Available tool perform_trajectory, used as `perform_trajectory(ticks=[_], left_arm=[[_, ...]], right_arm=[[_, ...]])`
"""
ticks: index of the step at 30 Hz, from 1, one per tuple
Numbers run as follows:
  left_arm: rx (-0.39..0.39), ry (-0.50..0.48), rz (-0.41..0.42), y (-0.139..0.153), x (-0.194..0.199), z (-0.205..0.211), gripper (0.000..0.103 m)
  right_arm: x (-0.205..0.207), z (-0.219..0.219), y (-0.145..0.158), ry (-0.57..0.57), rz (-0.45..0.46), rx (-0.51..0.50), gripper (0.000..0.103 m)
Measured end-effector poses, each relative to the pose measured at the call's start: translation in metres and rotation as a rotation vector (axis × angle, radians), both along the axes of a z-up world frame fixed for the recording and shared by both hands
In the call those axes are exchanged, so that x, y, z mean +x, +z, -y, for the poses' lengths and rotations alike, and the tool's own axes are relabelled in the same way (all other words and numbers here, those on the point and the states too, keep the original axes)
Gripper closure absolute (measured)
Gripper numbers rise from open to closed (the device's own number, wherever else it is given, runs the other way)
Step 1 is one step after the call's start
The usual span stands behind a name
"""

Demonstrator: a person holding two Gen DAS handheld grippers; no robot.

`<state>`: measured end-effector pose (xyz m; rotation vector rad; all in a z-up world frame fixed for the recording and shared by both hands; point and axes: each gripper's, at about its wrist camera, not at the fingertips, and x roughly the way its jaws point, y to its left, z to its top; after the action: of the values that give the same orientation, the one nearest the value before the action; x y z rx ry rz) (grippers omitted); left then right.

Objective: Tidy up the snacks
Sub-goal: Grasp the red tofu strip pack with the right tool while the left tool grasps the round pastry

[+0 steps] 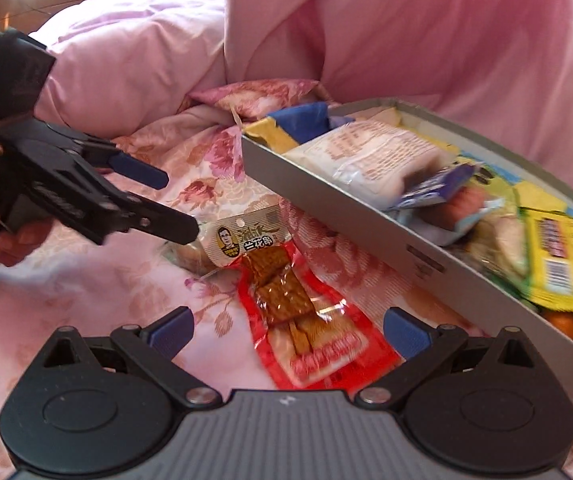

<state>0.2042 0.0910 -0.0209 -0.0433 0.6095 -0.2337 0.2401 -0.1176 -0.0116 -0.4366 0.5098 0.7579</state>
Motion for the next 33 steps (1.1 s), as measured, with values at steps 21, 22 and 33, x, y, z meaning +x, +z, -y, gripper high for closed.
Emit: perform_trajectory(ticks=[21, 22, 33], left_arm=[[0.041, -0.133, -0.004, -0.015, 0.007, 0.007, 0.004], [0.055, -0.133, -0.007, -0.015, 0.008, 0.009, 0.004], [0.182, -0.179, 0.001, -0.022, 0.016, 0.023, 0.007]], right_arm=[[0.017, -0.010, -0.031, -0.120, 0.029, 0.013, 0.016], [0.015, -0.011, -0.030, -0.121, 0.034, 0.006, 0.017], [-0.009, 0.020, -0.027, -0.264, -0.100, 0.039, 0.017]])
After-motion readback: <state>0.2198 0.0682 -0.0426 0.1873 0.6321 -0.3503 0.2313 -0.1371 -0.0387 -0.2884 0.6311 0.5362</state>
